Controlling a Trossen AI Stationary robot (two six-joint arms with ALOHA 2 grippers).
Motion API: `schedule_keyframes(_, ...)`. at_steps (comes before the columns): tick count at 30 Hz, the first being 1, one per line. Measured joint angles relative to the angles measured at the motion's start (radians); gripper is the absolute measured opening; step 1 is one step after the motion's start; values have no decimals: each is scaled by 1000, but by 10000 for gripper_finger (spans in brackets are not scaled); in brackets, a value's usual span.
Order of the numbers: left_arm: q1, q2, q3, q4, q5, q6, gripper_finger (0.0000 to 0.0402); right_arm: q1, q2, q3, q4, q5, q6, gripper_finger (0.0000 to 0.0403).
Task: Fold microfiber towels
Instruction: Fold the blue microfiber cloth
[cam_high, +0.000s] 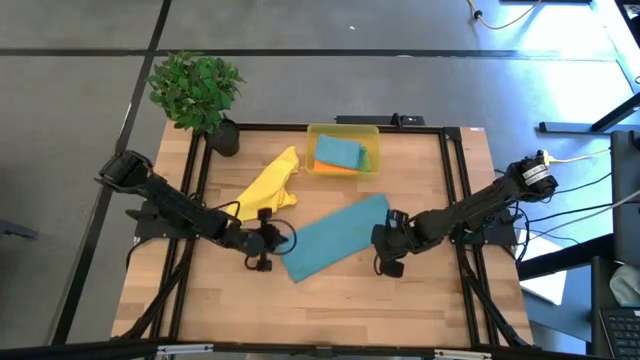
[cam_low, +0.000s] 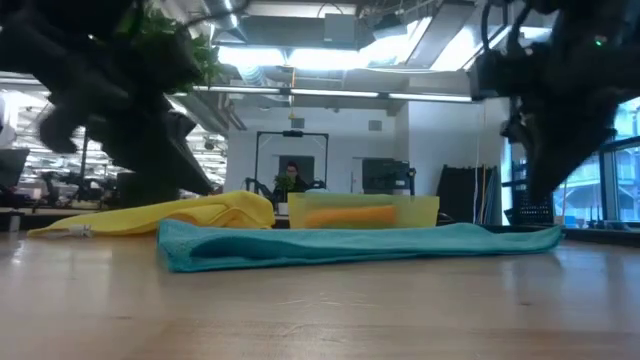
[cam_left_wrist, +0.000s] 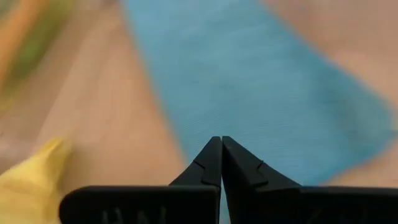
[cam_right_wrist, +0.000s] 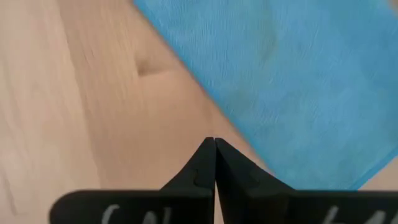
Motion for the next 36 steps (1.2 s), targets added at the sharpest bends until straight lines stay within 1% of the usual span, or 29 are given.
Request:
schedule_keyframes(1,15,2,0,-16,-13,-22,1,2,0,-10,1,-7,20,6)
schedule_keyframes(4,60,4,0,-52,-5,-75,0,3,0,-53,-6,-40,80,6)
schedule_keyframes(8,105,21,0,-74,63,-108,0,-11,0,-120,-15,-67,135,6)
schedule_keyframes(12,124,72,1,-79,141,-117,0,-52,0,-175,-15,-67,162,6)
schedule_keyframes(14,127,99,1,-76,159,-137,0,-76,-5,-189,-6,-70,163,6)
schedule_keyframes(18,119,122,3,-69,153,-166,0,-127,-6,-198,-5,-84,147,6)
schedule_keyframes(23,97,127,11,-47,175,-179,0,-187,-6,-200,19,-87,72,6)
schedule_keyframes(27,68,130,29,-46,259,-179,0,-231,-5,-201,27,-68,30,6)
schedule_keyframes(31,42,131,43,-52,323,-180,0,-259,-4,-201,30,-48,26,6)
schedule_keyframes(36,6,132,65,-53,347,-182,0,-277,-2,-191,26,-37,26,6)
